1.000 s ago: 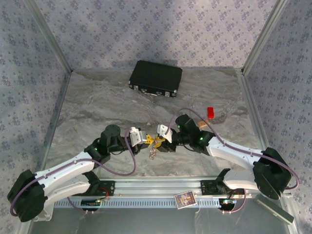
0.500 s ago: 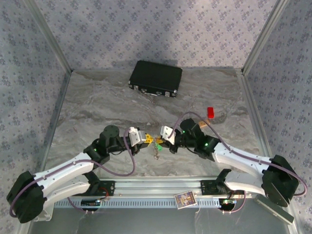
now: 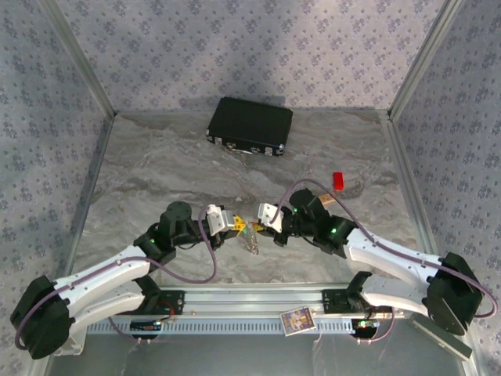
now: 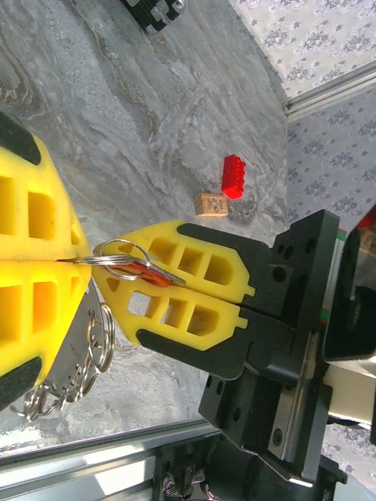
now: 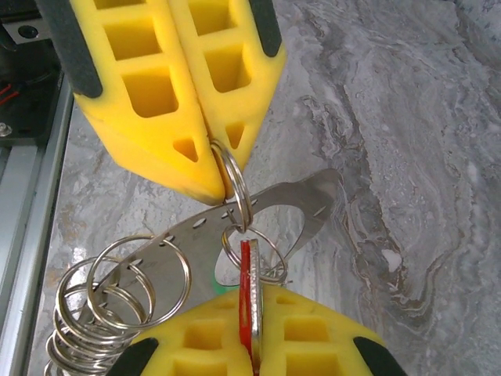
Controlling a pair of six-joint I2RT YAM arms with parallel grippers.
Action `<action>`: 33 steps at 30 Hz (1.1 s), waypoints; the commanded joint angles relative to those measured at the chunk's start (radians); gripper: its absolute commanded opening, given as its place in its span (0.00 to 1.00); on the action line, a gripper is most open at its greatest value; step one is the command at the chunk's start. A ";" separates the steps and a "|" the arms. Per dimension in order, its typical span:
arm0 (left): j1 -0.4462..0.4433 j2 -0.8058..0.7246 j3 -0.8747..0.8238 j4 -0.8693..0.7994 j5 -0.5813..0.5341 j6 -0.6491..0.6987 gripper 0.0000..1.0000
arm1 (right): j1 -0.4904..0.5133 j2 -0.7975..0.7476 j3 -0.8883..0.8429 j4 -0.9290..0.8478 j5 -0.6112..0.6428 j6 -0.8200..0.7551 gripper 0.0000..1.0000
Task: Put the keys on the keyring
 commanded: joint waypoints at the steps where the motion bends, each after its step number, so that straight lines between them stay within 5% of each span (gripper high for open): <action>1: -0.002 -0.017 0.015 0.028 0.009 0.020 0.00 | -0.002 0.005 0.038 -0.101 0.037 -0.059 0.00; 33: -0.003 0.008 0.029 -0.022 0.016 0.049 0.00 | 0.019 0.026 0.153 -0.163 0.129 -0.144 0.00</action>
